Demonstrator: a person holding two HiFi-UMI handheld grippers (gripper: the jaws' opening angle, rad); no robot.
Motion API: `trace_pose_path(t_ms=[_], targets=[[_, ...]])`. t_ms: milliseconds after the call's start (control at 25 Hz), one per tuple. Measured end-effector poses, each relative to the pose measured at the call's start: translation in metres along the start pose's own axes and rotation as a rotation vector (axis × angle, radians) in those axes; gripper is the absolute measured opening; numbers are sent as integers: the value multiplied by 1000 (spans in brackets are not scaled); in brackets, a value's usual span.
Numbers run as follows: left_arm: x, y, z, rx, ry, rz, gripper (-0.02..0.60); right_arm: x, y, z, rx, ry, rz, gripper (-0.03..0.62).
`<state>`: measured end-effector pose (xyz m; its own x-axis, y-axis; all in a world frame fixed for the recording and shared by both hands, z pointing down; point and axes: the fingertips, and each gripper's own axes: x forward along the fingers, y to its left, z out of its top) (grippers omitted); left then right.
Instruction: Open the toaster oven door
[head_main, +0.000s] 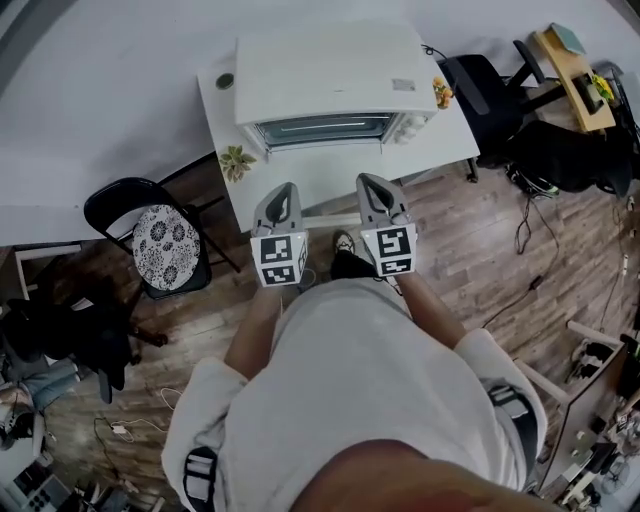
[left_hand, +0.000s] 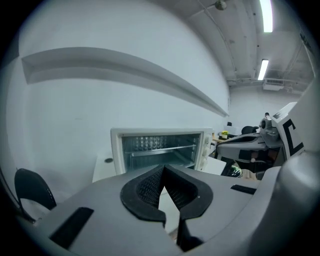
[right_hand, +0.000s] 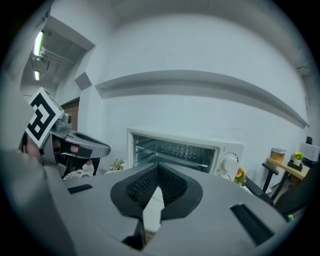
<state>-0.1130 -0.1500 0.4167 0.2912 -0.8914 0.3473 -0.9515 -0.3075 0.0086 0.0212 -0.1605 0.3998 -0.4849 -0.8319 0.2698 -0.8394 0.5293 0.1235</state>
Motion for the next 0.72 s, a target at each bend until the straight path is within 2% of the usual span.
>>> trace_pose_path(t_ms=[240, 440, 560, 720], targets=[[-5, 0, 68, 30, -145, 10, 18, 3, -25, 56, -24, -81, -34, 0], [-17, 3, 109, 40, -239, 31, 18, 0, -31, 89, -36, -146, -36, 0], [-22, 6, 124, 59, -280, 44, 18, 2, -33, 98, -41, -168, -33, 0], [-22, 7, 129, 68, -286, 54, 18, 3, -32, 103, -39, -179, -24, 0]])
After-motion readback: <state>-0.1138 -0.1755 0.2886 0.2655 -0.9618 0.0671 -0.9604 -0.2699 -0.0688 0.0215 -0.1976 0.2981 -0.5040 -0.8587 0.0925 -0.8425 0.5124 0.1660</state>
